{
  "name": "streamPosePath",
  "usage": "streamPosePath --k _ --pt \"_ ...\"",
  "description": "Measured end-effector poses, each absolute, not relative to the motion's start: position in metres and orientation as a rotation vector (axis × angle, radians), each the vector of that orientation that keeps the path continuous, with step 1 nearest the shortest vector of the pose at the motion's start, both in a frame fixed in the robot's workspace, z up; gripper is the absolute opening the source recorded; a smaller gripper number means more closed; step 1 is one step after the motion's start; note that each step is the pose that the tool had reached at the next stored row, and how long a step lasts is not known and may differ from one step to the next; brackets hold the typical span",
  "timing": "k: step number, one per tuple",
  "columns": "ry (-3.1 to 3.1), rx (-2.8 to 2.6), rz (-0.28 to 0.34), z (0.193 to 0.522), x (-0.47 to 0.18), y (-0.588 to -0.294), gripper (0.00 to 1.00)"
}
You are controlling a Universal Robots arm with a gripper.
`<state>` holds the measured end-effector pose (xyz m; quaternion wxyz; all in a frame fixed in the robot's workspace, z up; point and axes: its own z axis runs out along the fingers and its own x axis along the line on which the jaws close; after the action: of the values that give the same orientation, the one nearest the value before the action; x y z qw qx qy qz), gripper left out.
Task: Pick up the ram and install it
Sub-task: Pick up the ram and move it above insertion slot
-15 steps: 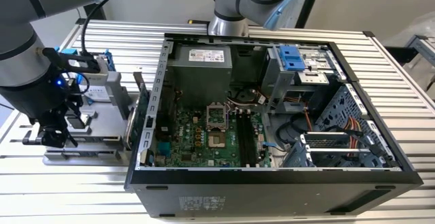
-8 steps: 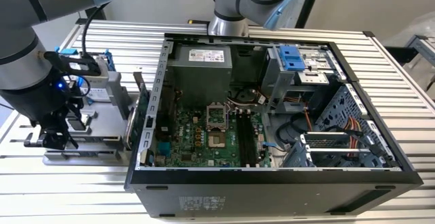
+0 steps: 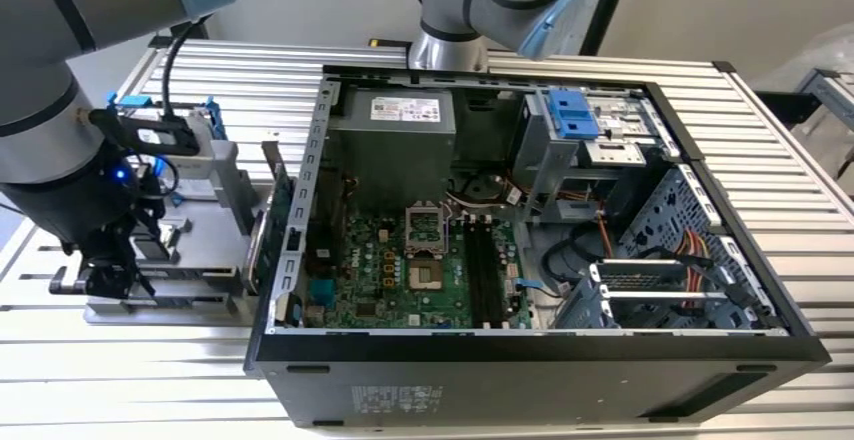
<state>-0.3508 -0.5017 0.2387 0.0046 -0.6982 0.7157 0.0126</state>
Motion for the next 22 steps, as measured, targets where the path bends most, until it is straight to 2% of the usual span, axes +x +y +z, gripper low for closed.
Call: streamPosePath --k 22 --pt "2.246 -2.187 0.043 0.221 -0.351 -0.504 1.00"
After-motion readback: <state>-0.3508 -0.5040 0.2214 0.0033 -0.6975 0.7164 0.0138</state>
